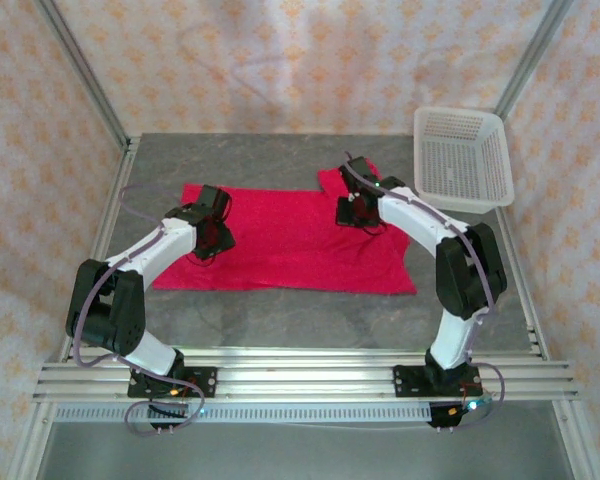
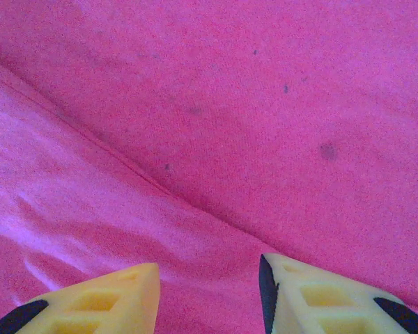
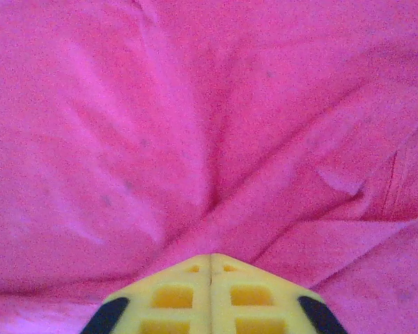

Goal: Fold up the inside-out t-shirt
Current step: Smooth out the T-shirt at the center of the table, then fold the T-shirt at the center of the table.

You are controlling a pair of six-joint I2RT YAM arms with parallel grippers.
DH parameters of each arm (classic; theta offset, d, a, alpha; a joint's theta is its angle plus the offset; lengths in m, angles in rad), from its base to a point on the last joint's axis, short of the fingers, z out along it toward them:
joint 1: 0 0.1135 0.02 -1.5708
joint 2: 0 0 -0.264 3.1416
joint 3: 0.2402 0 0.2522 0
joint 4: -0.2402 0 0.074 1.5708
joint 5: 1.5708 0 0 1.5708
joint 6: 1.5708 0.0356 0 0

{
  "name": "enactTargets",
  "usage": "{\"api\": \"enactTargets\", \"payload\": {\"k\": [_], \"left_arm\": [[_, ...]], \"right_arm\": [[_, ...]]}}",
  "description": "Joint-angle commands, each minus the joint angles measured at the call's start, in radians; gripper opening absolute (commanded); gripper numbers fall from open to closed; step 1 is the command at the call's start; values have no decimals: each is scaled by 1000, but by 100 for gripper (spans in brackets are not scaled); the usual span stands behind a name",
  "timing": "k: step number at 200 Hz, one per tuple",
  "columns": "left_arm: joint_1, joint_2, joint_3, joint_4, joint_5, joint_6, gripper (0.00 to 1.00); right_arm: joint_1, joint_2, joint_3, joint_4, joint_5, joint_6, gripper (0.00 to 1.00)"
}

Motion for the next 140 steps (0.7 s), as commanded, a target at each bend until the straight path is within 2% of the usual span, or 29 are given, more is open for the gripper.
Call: {"api": "enactTargets", "payload": {"k": [1, 8, 18, 49, 73, 104, 120, 140], "left_arm": [[-11, -2, 33, -30, -54, 21, 45], [-9, 0, 55, -39, -73, 33, 46], [1, 8, 97, -46, -91, 52, 48], [115, 121, 295, -49, -42, 89, 62], [196, 293, 492, -70, -21, 106, 63], [237, 523, 715, -84, -14, 124, 62], [244, 628, 838, -137, -33, 140, 61], [255, 730, 961, -193, -50, 188, 61]], "right_arm": [[-19, 72, 106, -3, 103, 22, 41], [-36, 114, 161, -2, 126, 35, 47], [-60, 167, 232, -14, 163, 59, 50], [-129, 356, 503, -69, 257, 105, 53], [-154, 533, 774, -137, 284, 86, 54], [-190, 740, 1067, -219, 282, 96, 60], [-213, 806, 1133, -219, 242, 127, 62], [-234, 830, 1099, -160, 160, 150, 62]]}}
